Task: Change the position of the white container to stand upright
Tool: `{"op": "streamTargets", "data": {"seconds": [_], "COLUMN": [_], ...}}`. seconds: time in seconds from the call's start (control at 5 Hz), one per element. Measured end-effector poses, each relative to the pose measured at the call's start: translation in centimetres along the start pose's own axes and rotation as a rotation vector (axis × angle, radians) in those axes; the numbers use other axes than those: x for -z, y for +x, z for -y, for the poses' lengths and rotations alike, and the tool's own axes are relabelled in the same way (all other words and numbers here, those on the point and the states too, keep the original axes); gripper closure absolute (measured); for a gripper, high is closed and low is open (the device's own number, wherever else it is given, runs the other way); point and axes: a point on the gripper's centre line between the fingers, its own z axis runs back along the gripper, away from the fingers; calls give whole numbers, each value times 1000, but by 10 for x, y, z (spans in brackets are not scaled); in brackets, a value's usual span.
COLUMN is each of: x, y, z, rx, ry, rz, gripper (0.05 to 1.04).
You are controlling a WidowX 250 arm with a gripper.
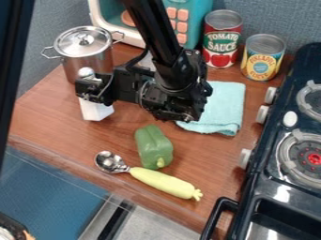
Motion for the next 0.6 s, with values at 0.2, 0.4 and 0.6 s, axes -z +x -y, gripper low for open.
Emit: {"op": "streamTargets", "data": {"seconds": [0.2, 0.4, 0.6], "x": [-2, -3, -4], "y": [-5, -9, -11], "z": [1, 2, 3], "rx": [-5, 0, 3], "ry": [-2, 0, 6], "rz": [17, 40, 63], "gripper": [460, 460, 460]}}
